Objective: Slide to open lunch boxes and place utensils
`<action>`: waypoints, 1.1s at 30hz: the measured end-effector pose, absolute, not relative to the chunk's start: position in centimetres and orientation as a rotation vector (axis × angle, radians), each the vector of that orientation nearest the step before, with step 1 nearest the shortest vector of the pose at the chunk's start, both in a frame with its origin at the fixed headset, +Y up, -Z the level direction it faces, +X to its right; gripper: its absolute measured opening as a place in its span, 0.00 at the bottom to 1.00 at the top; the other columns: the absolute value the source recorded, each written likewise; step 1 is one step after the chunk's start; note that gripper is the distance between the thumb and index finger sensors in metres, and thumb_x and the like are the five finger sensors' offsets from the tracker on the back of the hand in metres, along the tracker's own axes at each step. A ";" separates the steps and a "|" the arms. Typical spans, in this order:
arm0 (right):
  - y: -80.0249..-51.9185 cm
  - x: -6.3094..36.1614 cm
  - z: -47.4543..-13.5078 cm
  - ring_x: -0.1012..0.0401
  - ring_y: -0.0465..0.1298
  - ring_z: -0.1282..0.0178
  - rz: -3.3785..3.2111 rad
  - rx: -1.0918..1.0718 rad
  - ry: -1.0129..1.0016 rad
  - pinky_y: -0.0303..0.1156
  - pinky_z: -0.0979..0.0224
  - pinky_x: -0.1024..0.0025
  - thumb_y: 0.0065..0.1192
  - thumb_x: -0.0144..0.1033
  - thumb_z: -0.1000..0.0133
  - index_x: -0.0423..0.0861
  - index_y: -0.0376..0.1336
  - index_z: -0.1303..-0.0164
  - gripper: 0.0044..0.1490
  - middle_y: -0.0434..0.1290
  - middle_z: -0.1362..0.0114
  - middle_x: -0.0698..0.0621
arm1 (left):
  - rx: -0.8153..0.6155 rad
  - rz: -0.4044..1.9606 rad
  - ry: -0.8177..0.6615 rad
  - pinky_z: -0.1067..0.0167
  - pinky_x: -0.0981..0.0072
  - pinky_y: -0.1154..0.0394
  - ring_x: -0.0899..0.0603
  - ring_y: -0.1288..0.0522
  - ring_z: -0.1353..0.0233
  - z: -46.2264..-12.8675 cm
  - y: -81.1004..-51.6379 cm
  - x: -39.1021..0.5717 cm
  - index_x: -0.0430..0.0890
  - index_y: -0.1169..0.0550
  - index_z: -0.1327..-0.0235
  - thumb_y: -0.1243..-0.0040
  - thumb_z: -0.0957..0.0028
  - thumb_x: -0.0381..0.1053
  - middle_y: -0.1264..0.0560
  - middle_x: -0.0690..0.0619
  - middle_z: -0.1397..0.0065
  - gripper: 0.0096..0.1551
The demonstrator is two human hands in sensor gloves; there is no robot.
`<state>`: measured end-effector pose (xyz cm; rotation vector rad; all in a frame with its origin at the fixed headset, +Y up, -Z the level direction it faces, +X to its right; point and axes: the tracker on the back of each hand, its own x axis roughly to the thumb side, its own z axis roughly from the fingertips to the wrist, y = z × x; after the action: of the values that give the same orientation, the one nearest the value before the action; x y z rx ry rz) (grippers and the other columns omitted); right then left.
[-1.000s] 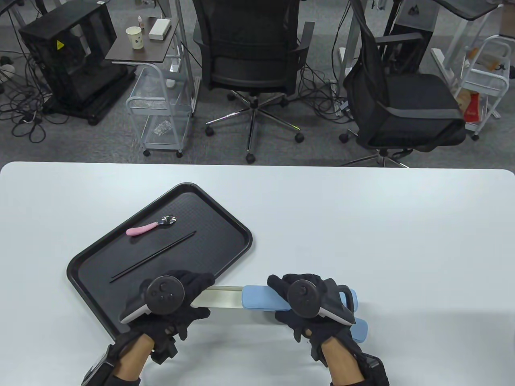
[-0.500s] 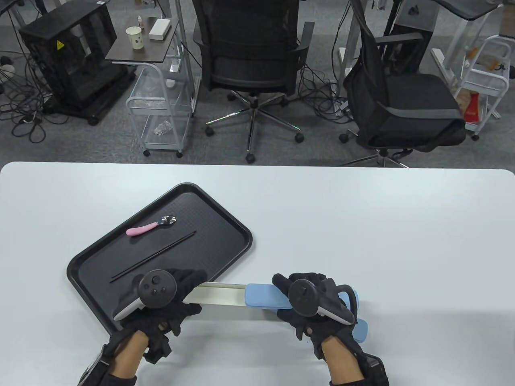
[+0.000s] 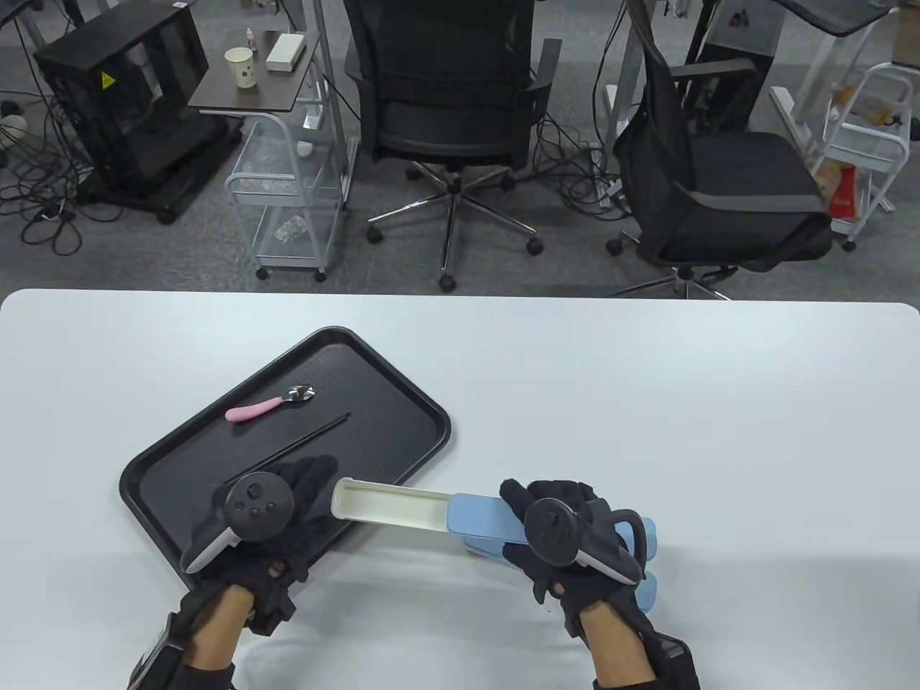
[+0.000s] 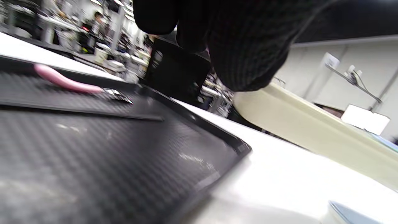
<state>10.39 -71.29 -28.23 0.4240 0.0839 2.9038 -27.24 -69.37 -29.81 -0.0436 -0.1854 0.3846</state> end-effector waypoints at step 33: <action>-71.1 10.4 -28.1 0.44 0.59 0.20 2.843 0.457 0.116 0.49 0.20 0.35 0.74 0.54 0.51 0.59 0.50 0.21 0.52 0.58 0.22 0.46 | -0.436 0.022 0.442 0.26 0.40 0.58 0.38 0.47 0.20 -37.6 -76.7 -33.4 0.55 0.41 0.22 0.35 0.47 0.52 0.43 0.52 0.16 0.41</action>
<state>10.40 -71.13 -28.08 0.4565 0.1163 2.8434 -33.35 -76.69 -37.55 -0.4362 0.4424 0.0216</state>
